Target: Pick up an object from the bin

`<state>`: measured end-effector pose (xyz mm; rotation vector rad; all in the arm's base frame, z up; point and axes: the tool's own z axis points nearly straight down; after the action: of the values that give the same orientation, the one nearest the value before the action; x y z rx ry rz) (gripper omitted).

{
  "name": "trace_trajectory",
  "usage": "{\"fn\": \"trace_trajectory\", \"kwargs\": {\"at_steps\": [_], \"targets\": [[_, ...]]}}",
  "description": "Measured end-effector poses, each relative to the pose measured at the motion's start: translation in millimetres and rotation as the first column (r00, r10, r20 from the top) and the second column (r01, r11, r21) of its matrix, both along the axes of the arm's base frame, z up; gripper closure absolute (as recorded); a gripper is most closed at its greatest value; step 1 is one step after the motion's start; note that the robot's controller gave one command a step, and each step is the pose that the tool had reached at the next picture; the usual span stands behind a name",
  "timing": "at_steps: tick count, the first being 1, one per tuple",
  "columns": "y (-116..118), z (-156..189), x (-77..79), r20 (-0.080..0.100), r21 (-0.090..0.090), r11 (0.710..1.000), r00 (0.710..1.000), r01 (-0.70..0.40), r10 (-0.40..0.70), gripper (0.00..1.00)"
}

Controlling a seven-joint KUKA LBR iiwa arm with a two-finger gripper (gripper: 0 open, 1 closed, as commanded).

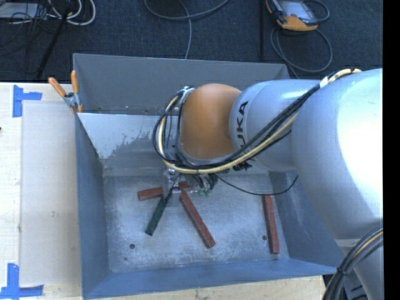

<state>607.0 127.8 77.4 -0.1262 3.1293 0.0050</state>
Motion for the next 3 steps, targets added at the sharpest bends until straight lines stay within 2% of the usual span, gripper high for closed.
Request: {"fn": "trace_trajectory", "kwargs": {"at_steps": [1, 2, 3], "targets": [[-1, -5, -2.7, -0.007, -0.002, 1.0, 1.0, 0.001, -0.001, 0.0], [0, -2, -2.0, -0.008, -0.001, 1.0, 1.0, 0.001, -0.001, 1.0], [-53, -1, -48.3, 0.008, -0.003, 0.933, 0.933, -0.361, 0.361, 1.0]]}}
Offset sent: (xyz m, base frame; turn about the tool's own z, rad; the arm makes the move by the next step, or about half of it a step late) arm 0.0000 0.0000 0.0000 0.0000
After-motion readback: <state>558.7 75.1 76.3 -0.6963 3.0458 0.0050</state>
